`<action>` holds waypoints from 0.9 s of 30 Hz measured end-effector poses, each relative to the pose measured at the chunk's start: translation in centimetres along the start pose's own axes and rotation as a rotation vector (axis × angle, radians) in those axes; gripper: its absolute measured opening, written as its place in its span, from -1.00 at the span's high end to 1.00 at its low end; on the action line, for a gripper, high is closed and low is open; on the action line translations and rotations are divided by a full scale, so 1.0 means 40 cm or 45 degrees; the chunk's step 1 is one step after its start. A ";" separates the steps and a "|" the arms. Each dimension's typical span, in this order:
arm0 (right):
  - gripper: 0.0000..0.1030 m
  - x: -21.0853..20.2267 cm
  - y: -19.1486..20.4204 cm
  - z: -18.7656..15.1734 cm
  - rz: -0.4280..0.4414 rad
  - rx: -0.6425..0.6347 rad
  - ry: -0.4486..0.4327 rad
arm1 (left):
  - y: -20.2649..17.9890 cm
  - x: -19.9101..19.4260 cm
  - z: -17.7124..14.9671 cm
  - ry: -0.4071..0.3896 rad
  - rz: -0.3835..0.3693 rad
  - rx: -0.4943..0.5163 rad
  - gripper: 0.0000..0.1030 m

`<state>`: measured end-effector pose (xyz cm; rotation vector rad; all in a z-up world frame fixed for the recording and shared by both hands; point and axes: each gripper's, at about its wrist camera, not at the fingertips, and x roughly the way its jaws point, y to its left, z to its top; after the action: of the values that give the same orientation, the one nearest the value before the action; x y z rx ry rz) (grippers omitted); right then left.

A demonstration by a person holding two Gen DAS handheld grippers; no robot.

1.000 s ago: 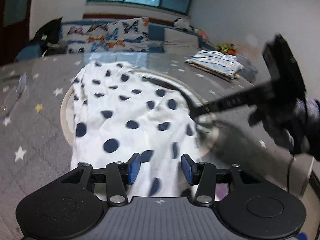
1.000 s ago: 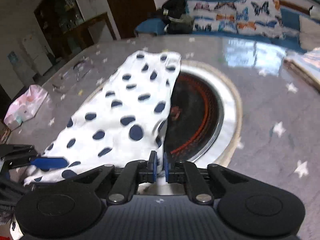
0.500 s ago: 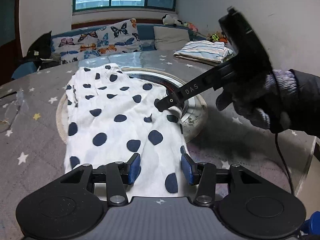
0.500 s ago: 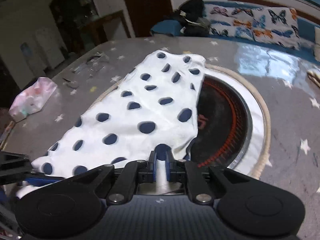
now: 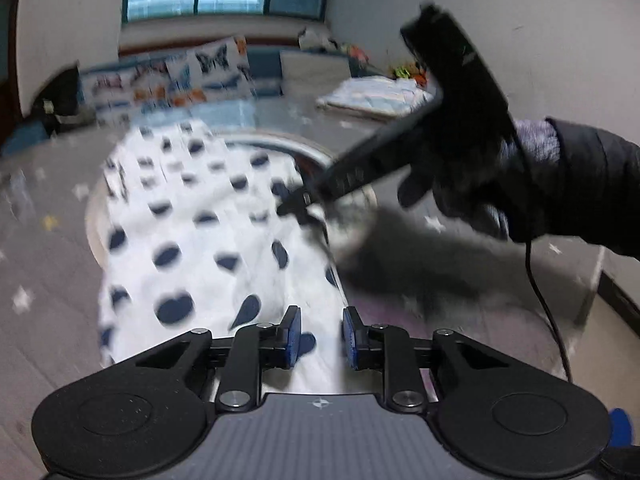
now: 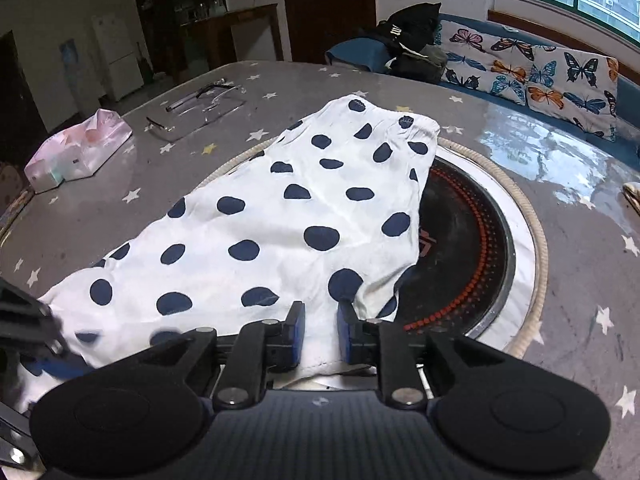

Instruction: Fold clothes

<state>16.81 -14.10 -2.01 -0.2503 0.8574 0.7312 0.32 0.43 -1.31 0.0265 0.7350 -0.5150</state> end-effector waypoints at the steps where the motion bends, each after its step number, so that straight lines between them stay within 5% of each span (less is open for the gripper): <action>1: 0.65 -0.002 0.003 0.000 -0.003 -0.016 0.012 | -0.003 -0.005 -0.004 0.008 -0.025 0.002 0.54; 9: 0.51 -0.033 0.018 -0.005 0.014 -0.038 0.064 | 0.028 -0.033 -0.007 0.064 -0.160 -0.019 0.54; 15: 0.44 -0.049 0.000 0.067 0.005 -0.013 0.002 | 0.028 -0.037 0.056 -0.027 -0.155 -0.058 0.50; 27: 0.40 0.142 -0.049 0.181 -0.071 0.007 0.083 | 0.038 0.022 0.017 0.035 -0.143 -0.105 0.51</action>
<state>24.91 -9.33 -1.83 -0.2937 0.9105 0.6716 2.01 1.21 -1.61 -0.0847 0.7870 -0.5920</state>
